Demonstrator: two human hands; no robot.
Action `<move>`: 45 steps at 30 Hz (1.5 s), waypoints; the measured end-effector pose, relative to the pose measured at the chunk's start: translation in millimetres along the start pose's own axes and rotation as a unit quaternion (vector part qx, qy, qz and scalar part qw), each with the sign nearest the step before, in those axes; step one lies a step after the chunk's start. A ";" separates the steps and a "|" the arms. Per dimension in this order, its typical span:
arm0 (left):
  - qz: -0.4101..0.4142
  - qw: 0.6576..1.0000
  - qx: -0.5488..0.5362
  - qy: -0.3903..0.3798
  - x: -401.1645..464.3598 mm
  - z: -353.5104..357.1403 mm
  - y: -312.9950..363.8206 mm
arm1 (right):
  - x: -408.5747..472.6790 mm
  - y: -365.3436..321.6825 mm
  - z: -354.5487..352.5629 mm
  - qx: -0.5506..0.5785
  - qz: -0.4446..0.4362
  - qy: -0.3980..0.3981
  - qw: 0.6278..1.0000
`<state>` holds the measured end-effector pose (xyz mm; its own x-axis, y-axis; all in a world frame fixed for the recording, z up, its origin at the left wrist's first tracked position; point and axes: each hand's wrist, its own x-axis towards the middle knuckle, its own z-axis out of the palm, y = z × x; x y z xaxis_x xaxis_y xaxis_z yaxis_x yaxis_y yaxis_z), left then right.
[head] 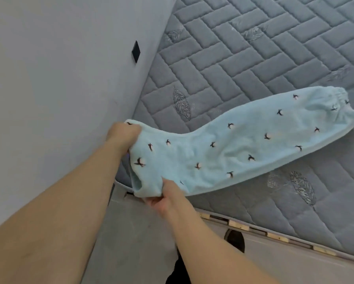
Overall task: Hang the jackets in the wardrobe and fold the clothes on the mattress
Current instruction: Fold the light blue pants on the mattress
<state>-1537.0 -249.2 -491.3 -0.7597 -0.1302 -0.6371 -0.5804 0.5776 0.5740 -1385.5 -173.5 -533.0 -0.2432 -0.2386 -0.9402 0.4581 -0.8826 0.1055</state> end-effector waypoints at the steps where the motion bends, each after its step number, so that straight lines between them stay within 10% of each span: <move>1: 0.013 1.000 -0.012 -0.001 -2.6 5.7 13.4 | -1.4 -9.2 -2.1 0.025 -0.025 0.014 0.999; 5: 0.030 0.997 -0.054 -0.048 -26.1 48.7 59.7 | -8.6 -53.7 -27.5 0.034 -0.136 0.114 0.984; 15: 0.071 0.978 -0.058 -0.187 -84.7 270.5 212.4 | -93.3 -250.4 -200.2 0.036 -0.107 -0.091 0.989; 26: 0.207 0.931 0.099 -0.285 -46.3 527.1 327.5 | -90.1 -491.5 -312.2 0.085 -0.345 0.098 0.930; 33: 0.140 0.914 0.346 -0.159 75.1 476.3 211.7 | 11.6 -441.8 -276.8 0.121 -0.290 0.328 0.891; 40: 0.193 0.863 0.365 -0.289 90.3 434.7 179.7 | 58.9 -353.6 -222.8 -0.079 -0.203 0.339 0.915; 45: 0.480 0.771 0.409 -0.091 84.2 413.9 150.1 | 47.7 -360.9 -245.4 -0.132 -0.257 0.403 0.869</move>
<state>-1566.7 160.1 -671.7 -0.6266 0.7461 -0.2253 0.6593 0.6616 0.3572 -1352.6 233.1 -695.5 0.1549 0.6139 -0.7740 0.6713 -0.6402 -0.3735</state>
